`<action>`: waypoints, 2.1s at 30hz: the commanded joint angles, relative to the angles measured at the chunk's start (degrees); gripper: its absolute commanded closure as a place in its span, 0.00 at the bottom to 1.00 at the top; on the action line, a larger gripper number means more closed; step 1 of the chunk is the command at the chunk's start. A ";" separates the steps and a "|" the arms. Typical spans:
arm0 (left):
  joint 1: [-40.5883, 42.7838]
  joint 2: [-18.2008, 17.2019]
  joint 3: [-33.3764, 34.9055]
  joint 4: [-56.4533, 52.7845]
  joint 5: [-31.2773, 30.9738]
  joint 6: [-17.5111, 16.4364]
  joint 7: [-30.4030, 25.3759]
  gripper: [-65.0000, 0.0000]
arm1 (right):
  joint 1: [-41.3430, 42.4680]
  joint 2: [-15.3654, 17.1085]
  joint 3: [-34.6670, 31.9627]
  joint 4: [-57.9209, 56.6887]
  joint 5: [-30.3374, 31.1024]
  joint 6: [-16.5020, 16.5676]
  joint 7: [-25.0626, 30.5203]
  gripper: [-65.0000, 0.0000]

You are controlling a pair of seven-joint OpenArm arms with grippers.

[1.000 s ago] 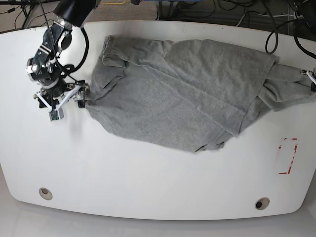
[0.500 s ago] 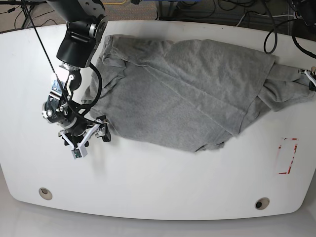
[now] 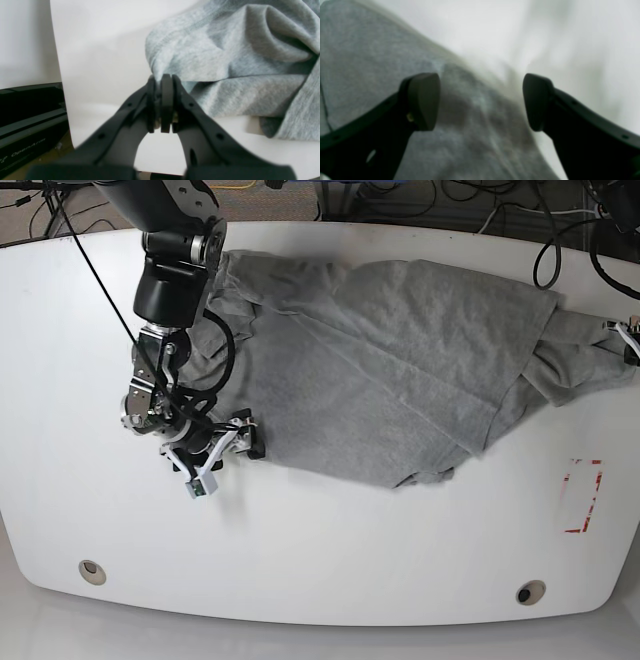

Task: Fold the T-shirt properly
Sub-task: 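Open the right gripper and move it down along the shirt's side edge, then grasp the shirt's side edge with the right gripper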

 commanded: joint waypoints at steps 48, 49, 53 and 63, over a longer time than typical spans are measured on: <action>-8.89 1.89 4.57 0.81 5.60 0.14 -0.99 1.00 | -13.87 2.29 -3.60 24.42 0.48 0.01 -2.85 1.00; -9.59 2.50 4.57 0.81 6.48 0.14 -0.99 1.00 | -13.87 2.55 -3.60 25.38 0.48 0.01 -3.38 1.00; -12.93 5.40 4.57 0.90 10.09 0.14 -0.99 1.00 | -13.52 4.49 -3.69 28.02 0.48 0.01 -5.49 1.00; -26.82 11.38 4.39 3.45 18.44 0.14 -0.99 1.00 | -1.83 10.99 -3.95 29.16 0.83 0.01 -10.24 1.00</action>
